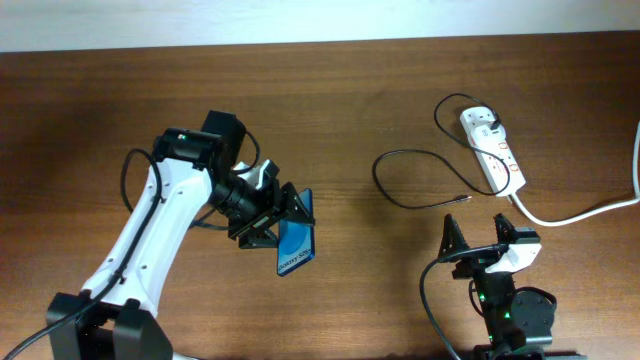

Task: Plug charger to phone and switch on socket
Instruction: 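Lift the phone with the left gripper and tilt it upright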

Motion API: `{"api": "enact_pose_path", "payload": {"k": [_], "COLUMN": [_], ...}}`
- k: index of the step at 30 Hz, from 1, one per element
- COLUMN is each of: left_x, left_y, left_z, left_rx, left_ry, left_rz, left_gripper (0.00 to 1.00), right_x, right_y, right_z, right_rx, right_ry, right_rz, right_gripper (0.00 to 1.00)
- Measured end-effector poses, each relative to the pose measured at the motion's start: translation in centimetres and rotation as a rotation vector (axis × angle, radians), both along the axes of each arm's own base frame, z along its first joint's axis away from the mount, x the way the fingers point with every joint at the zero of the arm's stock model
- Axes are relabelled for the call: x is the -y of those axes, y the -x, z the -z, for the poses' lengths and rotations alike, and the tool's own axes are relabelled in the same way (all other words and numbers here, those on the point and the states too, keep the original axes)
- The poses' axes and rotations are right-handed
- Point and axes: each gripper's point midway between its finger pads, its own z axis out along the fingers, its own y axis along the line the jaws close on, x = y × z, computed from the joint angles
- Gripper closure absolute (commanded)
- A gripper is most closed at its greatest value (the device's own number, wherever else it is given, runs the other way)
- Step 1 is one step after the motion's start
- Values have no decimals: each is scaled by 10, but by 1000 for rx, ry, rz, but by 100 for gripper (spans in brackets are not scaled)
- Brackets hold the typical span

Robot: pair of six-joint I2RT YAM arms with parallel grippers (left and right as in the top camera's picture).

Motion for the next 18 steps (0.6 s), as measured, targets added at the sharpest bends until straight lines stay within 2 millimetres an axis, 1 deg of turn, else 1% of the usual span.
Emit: {"api": "enact_pose_path", "payload": {"k": [9,13,18], "left_x": [4,6,6], "left_y": [-1,-7,-9], "left_z": [-3,-3,-3], "left_rx": [-8,5,2], "left_ry": [23,30,31], "left_rz": [-14,-34,-42], "left_gripper": [68,67,67], "right_x": [0,0,0], "right_y": [0,0,0], "right_z": [0,0,0], "right_rx": [0,0,0], "right_ry": [0,0,0], "right_rz": [0,0,0], "right_gripper": [2,2,2]}}
